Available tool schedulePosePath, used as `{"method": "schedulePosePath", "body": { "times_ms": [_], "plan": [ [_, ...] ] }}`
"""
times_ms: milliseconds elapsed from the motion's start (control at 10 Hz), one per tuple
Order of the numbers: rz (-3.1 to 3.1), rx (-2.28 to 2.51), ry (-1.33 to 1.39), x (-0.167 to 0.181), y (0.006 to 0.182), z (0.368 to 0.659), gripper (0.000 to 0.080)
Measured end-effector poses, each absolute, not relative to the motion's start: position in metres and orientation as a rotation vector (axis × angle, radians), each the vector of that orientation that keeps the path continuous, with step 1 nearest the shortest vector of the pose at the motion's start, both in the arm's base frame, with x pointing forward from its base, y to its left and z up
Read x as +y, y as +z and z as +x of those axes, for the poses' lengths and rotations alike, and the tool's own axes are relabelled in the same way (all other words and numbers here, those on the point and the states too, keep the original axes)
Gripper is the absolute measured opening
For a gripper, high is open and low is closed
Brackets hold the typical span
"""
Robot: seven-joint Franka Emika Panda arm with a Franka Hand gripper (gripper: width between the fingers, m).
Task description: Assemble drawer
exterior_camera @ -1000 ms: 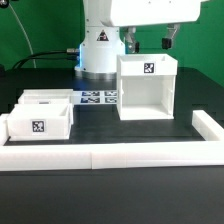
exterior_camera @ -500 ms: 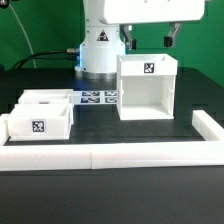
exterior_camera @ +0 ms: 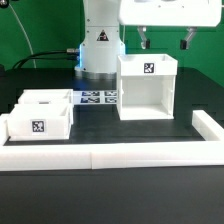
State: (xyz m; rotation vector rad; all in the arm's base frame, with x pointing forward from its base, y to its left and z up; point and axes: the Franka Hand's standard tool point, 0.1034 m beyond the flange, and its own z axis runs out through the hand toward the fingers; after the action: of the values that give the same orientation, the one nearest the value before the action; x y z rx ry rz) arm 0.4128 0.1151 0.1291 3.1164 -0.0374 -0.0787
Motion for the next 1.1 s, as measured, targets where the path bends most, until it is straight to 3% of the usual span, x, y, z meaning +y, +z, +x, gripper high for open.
{"method": "schedulePosePath", "body": {
  "times_ms": [500, 1100],
  "plan": [
    [3.124, -0.053, -0.068, 0.117, 0.125, 0.409, 0.0650],
    [3.175, -0.148, -0.039, 0.125, 0.104, 0.395, 0.0649]
  ]
}}
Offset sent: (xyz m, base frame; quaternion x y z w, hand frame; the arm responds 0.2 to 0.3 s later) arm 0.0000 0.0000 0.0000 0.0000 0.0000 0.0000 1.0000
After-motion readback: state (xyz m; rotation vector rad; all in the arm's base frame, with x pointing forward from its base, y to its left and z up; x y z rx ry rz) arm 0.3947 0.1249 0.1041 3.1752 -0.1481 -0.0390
